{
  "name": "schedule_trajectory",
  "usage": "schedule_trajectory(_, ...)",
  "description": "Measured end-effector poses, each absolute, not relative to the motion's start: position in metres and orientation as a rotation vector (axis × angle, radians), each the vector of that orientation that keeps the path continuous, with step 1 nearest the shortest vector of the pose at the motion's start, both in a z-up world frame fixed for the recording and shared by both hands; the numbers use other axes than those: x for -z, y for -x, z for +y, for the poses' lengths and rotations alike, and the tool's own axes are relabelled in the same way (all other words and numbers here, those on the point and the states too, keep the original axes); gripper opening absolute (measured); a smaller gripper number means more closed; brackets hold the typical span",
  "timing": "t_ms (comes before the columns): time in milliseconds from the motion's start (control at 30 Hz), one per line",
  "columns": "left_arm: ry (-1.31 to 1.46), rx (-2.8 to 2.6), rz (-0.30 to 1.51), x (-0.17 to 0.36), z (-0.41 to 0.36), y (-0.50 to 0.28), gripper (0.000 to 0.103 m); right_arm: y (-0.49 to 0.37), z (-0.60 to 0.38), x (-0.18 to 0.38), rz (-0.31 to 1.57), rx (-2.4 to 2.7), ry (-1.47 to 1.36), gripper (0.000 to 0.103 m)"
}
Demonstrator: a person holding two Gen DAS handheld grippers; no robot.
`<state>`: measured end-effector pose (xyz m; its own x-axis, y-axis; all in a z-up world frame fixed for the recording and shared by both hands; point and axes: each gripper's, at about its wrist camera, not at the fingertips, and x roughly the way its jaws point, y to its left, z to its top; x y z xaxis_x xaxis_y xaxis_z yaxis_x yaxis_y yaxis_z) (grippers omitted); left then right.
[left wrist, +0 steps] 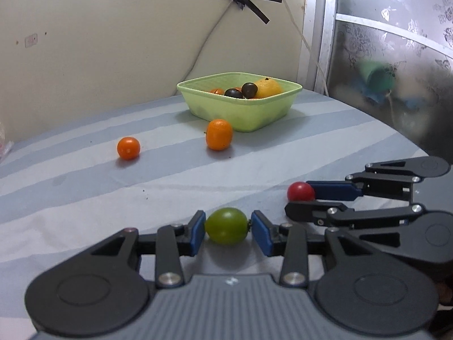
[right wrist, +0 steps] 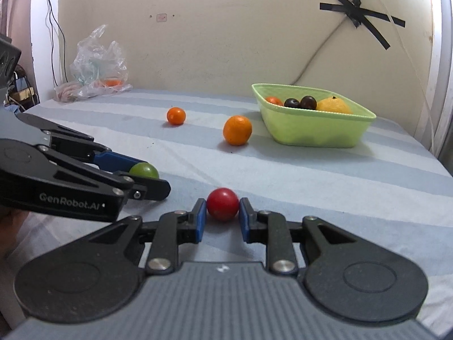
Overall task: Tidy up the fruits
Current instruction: 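Lower both fruits onto the sheet and open both grippers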
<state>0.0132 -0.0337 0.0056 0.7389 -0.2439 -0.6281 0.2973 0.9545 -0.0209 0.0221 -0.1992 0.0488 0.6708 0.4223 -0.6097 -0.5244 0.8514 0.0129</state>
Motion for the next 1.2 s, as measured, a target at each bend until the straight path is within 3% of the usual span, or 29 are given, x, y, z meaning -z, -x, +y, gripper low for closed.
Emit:
schedule_trajectory(200,-0.087,0.277,0.67,-0.008,-0.035,-0.008,0.046,-0.021,-0.198,-0.048,0.636,-0.532,0.178,0.028)
schedule_trajectory(533,-0.109,0.255,0.663,-0.009,-0.036,0.012,0.047,-0.016,-0.195,-0.048,0.617,-0.528,0.209,0.029)
schedule_trajectory(767,-0.1,0.239,0.656,-0.003,-0.031,0.021,0.048,-0.019,-0.193,-0.048,0.624,-0.508,0.202,0.038)
schedule_trajectory(1200,-0.072,0.247,0.634,0.0,-0.022,0.025,0.05,-0.016,-0.191,-0.047,0.613,-0.482,0.227,0.042)
